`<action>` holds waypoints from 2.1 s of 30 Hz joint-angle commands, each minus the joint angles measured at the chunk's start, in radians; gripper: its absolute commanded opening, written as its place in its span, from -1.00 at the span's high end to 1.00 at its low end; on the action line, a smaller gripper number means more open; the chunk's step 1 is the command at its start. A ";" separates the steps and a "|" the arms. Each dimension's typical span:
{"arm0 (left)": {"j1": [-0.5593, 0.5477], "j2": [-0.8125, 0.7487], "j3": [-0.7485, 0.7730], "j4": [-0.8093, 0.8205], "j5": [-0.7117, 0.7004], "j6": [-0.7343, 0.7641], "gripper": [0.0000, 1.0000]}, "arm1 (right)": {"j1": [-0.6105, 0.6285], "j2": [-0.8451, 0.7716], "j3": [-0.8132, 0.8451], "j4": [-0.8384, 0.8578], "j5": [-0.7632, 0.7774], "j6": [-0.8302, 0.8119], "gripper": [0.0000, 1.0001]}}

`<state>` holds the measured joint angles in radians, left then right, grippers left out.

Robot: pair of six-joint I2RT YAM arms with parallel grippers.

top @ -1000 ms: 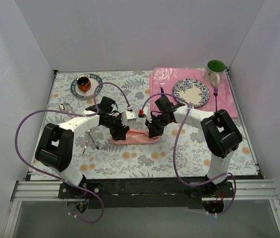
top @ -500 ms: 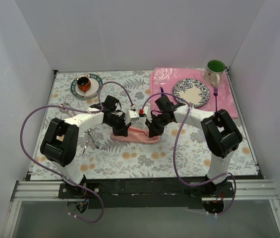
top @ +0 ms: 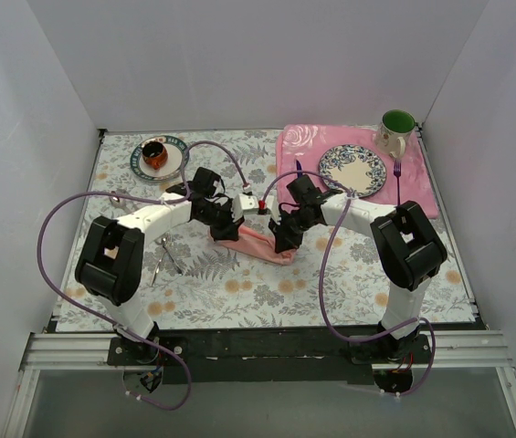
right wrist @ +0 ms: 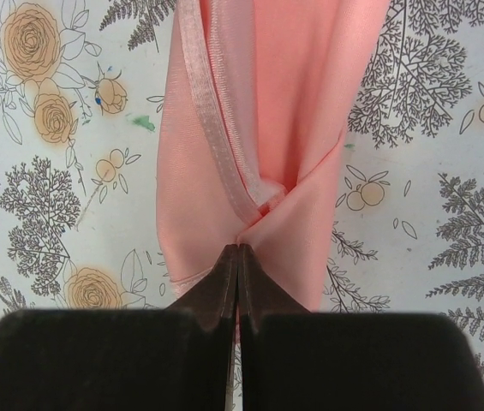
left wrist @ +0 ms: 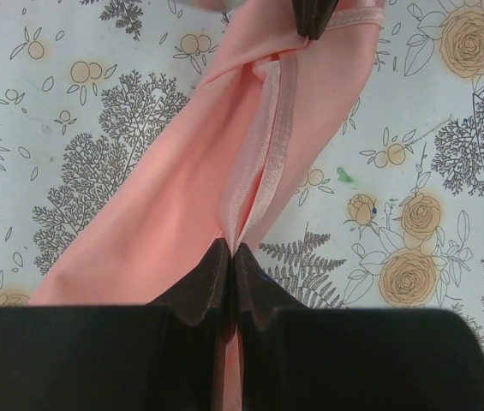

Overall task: Fold the napkin into a case and place the utensils inside
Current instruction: Smooth out the smaller rectangle-folded napkin from the folded napkin.

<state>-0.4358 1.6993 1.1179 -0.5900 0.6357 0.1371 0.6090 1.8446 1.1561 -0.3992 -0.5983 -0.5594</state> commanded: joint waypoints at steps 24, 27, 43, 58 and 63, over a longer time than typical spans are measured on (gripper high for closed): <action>0.016 0.258 0.164 -0.074 0.055 0.036 1.00 | -0.153 -0.088 0.120 0.057 -0.285 0.283 -0.02; 0.017 0.261 0.172 -0.083 0.055 0.039 1.00 | -0.170 -0.085 0.132 0.106 -0.301 0.344 -0.06; 0.017 0.247 0.192 -0.099 0.036 0.045 1.00 | -0.180 0.148 0.339 0.096 -0.118 0.490 -0.09; 0.016 0.229 0.191 -0.105 0.030 0.044 1.00 | -0.112 0.309 0.408 0.065 -0.075 0.471 0.04; 0.014 0.204 0.189 -0.108 0.021 0.024 1.00 | -0.101 0.334 0.419 0.057 -0.130 0.467 0.40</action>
<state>-0.4164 1.9636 1.3006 -0.6605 0.6910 0.1673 0.4992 2.1719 1.5295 -0.3138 -0.6762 -0.0780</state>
